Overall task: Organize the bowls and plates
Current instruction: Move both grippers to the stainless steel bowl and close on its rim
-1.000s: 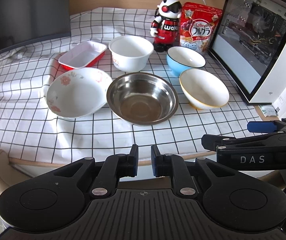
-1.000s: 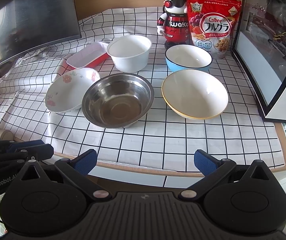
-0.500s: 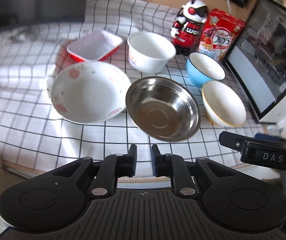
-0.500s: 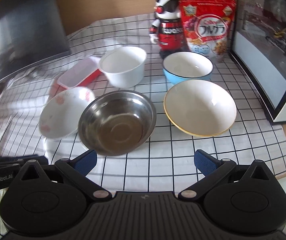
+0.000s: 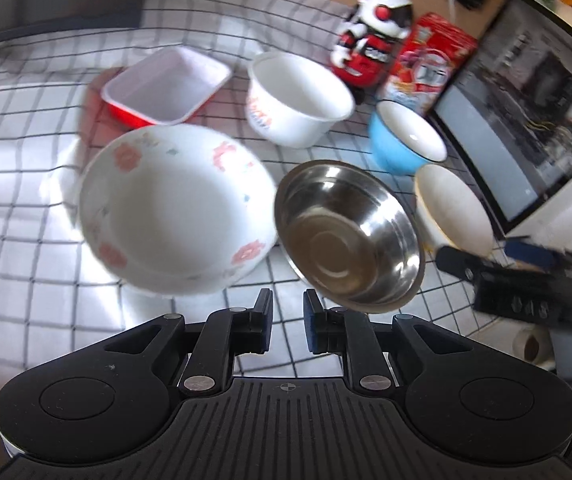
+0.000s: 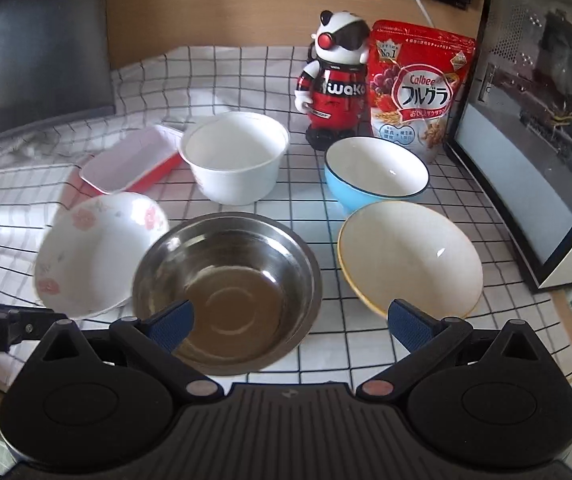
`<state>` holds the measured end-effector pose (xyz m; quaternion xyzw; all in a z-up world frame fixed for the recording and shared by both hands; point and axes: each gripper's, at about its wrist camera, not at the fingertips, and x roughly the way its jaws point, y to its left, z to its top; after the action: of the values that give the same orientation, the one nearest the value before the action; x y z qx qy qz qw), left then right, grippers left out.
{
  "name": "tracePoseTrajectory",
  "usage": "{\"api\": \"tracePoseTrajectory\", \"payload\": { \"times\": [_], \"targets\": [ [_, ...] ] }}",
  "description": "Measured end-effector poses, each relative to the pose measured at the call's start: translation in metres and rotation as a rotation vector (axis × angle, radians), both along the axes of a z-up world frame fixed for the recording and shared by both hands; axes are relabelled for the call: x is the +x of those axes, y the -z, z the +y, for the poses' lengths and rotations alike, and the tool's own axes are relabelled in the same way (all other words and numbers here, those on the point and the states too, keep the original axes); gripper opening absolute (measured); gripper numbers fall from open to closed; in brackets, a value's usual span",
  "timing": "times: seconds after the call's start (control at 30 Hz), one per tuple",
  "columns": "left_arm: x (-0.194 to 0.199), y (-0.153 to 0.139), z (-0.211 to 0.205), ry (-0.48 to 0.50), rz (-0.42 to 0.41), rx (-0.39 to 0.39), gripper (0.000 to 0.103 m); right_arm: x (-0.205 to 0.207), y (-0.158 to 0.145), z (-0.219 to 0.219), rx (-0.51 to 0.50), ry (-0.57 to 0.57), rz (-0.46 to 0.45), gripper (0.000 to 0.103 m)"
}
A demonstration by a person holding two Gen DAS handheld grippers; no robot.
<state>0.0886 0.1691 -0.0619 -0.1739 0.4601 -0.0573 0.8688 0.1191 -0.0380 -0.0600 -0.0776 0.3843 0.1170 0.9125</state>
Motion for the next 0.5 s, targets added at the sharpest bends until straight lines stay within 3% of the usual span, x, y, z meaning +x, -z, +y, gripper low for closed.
{"api": "tracePoseTrajectory", "payload": {
  "times": [0.1,0.2,0.37,0.5],
  "targets": [
    [0.008,0.007,0.001,-0.011,0.012,-0.105,0.018,0.019,-0.005,0.007,-0.053,-0.079,-0.037,0.103],
    [0.013,0.005,-0.004,-0.075,-0.01,-0.075,0.018,0.044,-0.013,0.013,-0.101,-0.187,-0.079,0.103],
    [0.023,0.001,-0.008,-0.276,-0.006,-0.063,0.018,0.099,-0.022,0.0,-0.041,-0.356,-0.03,0.103],
    [0.023,0.002,-0.02,-0.41,-0.003,-0.031,0.018,0.119,-0.023,-0.006,-0.079,-0.607,-0.081,0.103]
  ]
}}
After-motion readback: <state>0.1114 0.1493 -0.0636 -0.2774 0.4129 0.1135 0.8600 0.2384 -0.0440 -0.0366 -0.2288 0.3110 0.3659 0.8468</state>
